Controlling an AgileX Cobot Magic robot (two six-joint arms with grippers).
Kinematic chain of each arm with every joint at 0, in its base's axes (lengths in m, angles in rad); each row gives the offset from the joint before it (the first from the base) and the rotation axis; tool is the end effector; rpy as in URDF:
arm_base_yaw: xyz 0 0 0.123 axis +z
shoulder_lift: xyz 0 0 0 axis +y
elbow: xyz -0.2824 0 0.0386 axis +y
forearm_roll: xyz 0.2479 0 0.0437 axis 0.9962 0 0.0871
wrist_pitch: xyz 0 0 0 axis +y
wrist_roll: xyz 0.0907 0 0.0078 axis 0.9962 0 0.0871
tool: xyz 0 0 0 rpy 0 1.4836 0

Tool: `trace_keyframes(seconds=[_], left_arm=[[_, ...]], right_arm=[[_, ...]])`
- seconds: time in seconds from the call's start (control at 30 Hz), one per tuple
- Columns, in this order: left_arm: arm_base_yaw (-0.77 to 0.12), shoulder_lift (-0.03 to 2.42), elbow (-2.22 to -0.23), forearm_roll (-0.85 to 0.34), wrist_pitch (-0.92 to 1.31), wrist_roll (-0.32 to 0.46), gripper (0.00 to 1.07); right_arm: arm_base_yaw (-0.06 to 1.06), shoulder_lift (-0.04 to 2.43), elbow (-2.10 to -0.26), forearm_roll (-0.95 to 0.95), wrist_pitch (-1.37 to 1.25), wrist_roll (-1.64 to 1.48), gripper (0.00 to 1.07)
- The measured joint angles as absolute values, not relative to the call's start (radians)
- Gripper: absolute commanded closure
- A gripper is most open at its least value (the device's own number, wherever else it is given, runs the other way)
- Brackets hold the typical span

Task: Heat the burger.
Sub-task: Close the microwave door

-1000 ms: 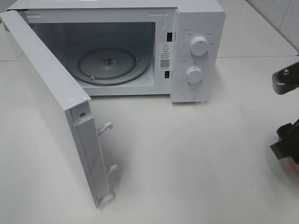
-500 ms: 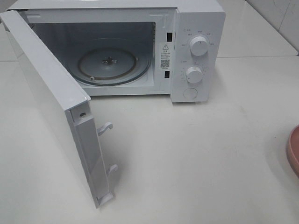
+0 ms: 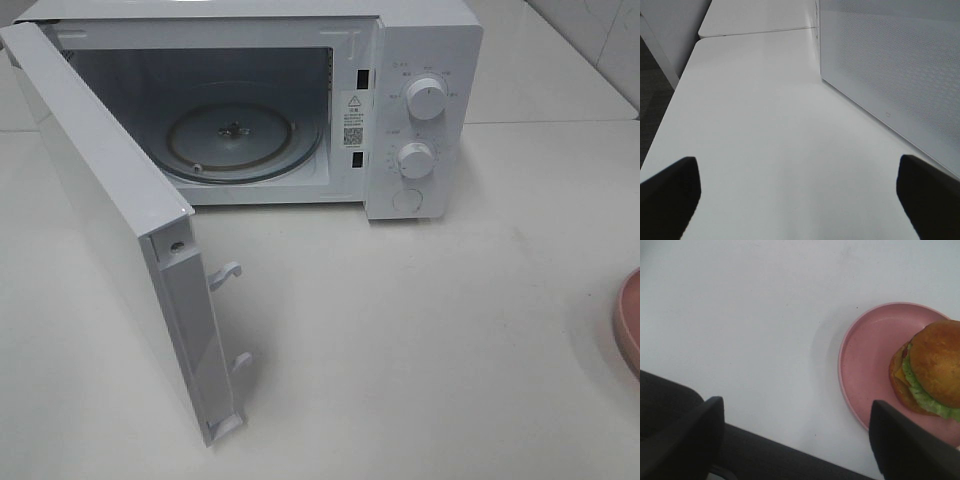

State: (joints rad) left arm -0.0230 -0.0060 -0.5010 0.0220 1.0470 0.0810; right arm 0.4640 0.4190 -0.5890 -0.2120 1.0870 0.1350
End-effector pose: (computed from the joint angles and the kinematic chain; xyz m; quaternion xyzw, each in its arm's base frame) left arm -0.0053 0.0019 0.2786 0.0437 0.8466 0.0264 0.5298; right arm 0.0573 0.0097 0.2927 -0.1636 0.9124 0.0058 0.3750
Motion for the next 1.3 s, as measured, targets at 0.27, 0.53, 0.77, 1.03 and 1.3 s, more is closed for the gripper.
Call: trace_keyframes(seconds=[0.27,0.53,0.77,1.03,1.3], left_arm=[[-0.023,-0.006,-0.501,0.022,1.047,0.081,0.07],[-0.023,-0.006,-0.501,0.022,1.047,0.081,0.07],[-0.023,-0.006,-0.501,0.022,1.047,0.081,0.07],[-0.023,-0.006,-0.501,0.022,1.047,0.081,0.07],[-0.023,-0.006,-0.501,0.022,1.047,0.081,0.07]], right_arm=[[0.464,0.315,-0.57,-0.212,1.105,0.137,0.31],[0.431,0.244,-0.552,-0.204,1.116,0.163,0.31],[0.319,0.17,-0.547,-0.181,1.119,0.156,0.31],[0.184,0.033,-0.547,-0.136,1.066,0.155,0.31],[0.107,-0.005,-0.543,-0.134,1.024,0.137,0.31]])
